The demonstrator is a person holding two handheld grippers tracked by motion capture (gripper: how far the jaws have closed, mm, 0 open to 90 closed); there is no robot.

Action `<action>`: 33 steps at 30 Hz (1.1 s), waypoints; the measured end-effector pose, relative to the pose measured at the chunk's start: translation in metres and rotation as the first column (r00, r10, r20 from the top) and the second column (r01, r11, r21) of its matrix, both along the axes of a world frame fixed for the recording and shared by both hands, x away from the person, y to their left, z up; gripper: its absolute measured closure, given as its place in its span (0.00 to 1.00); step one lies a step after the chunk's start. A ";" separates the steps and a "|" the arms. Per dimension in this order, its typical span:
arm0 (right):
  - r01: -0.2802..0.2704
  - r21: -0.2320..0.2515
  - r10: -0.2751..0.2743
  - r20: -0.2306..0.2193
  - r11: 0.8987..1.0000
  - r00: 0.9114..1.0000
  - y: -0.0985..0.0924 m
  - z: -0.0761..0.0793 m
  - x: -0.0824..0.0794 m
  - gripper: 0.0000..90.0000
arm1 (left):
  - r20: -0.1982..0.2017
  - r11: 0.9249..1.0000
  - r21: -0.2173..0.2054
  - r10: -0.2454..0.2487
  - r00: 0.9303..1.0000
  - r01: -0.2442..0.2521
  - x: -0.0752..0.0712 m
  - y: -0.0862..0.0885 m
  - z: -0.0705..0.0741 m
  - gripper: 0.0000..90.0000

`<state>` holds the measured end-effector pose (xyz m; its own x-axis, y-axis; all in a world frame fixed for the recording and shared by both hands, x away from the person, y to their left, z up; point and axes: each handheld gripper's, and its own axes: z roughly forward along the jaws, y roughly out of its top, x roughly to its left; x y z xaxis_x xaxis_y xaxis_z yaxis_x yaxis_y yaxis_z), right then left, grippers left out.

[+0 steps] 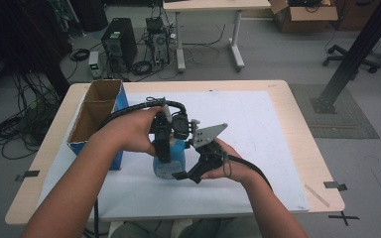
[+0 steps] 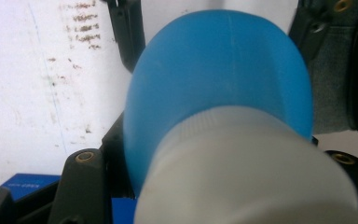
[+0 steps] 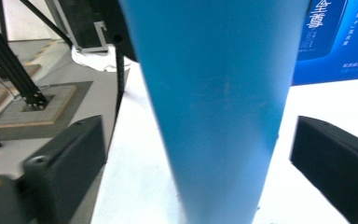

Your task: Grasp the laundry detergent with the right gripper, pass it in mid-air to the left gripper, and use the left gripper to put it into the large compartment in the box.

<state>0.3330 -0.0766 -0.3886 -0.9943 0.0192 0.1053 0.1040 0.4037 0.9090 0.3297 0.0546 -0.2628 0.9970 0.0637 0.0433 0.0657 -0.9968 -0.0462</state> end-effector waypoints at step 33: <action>0.091 -0.301 -0.059 0.113 0.949 0.992 -0.102 0.061 0.035 0.01 | 0.013 0.919 -0.040 0.394 0.919 -0.393 0.025 0.023 0.046 0.43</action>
